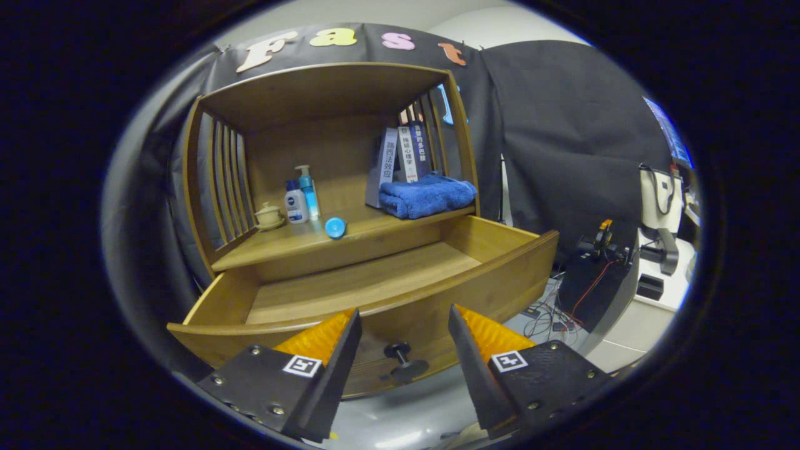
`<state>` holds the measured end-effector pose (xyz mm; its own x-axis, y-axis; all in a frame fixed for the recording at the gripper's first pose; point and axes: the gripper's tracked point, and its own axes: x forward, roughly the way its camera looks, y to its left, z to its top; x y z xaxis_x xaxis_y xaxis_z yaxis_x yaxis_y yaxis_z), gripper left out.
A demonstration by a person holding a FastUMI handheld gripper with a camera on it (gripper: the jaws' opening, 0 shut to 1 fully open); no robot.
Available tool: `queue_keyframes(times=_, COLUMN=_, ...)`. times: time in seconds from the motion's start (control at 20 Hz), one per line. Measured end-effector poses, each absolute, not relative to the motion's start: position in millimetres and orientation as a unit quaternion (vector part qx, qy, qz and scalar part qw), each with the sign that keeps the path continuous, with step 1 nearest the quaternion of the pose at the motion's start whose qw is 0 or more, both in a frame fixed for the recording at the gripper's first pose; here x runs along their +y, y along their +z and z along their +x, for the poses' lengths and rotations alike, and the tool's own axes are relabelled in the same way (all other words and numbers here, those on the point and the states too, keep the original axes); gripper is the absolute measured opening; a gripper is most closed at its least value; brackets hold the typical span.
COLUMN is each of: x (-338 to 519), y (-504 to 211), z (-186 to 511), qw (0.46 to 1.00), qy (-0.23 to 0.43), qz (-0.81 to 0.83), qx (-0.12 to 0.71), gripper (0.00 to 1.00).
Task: Pull open the drawer, take out the items inside it, and place them on the countertop above the cabinet.
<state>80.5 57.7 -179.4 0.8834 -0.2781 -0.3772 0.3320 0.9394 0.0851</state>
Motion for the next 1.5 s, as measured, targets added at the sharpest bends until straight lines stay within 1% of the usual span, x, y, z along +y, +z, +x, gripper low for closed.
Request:
queue_keyframes(times=0.45, x=71.3, y=-191.9, z=69.0, qw=0.972, qy=-0.132, qz=0.05, qx=0.188, gripper=0.84)
queue_keyframes(times=0.6, x=75.6, y=-204.5, z=62.8, qw=0.97, qy=-0.12, qz=0.043, qx=0.205, gripper=0.85)
queue_keyframes(times=0.9, x=85.3, y=-213.2, z=60.9, qw=0.973, qy=-0.099, qz=0.043, qx=0.202, gripper=0.86)
queue_keyframes(times=1.1, x=90.0, y=-223.2, z=61.5, qw=0.972, qy=-0.09, qz=0.037, qx=0.213, gripper=0.91)
queue_keyframes(times=1.2, x=89.1, y=-223.9, z=62.1, qw=0.972, qy=-0.09, qz=0.038, qx=0.213, gripper=0.96)
queue_keyframes(times=1.35, x=93.5, y=-220.2, z=72.7, qw=0.974, qy=-0.083, qz=0.042, qx=0.207, gripper=0.97)
queue_keyframes(times=1.5, x=95.5, y=-222.9, z=74.5, qw=0.973, qy=-0.073, qz=0.021, qx=0.219, gripper=0.97)
